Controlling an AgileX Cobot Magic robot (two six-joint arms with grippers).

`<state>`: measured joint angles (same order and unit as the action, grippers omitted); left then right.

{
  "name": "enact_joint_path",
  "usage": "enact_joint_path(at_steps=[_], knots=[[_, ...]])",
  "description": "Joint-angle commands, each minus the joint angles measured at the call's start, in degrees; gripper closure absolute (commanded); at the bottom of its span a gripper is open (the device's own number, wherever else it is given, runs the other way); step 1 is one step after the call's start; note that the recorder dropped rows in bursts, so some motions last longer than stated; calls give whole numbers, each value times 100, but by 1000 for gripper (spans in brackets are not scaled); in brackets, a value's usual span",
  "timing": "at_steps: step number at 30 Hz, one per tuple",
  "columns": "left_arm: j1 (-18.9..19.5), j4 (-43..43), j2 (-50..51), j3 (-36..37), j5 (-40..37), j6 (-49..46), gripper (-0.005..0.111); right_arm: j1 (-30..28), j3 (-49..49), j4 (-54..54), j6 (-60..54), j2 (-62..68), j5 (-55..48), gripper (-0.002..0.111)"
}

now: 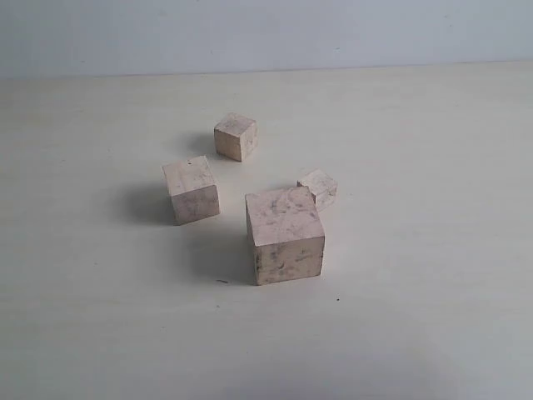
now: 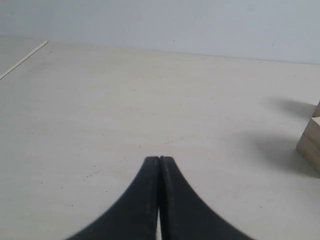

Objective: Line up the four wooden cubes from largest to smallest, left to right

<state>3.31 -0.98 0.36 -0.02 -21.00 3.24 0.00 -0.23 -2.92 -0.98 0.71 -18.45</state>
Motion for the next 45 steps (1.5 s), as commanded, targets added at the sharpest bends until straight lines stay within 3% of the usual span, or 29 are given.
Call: enact_joint_path(at_steps=[1, 10, 16, 23, 34, 38, 45], knots=[[-8, 11, -36, 2, 60, 16, 107, -35, 23, 24, -36, -26, 56, 108], [-8, 11, -36, 2, 60, 16, 107, -35, 23, 36, -34, -26, 185, 108], [-8, 11, -36, 2, 60, 16, 107, -35, 23, -612, 310, -26, 708, 108], [-8, 11, -36, 2, 60, 16, 107, -35, 23, -436, -334, -26, 1082, 108], [-8, 11, -36, 2, 60, 16, 107, -35, 23, -461, -334, -26, 3127, 108], [-8, 11, -36, 2, 60, 16, 107, -35, 23, -503, 471, -26, 3458, 108], [-8, 11, -36, 2, 60, 16, 107, -35, -1345, -503, 867, 325, 3002, 108]])
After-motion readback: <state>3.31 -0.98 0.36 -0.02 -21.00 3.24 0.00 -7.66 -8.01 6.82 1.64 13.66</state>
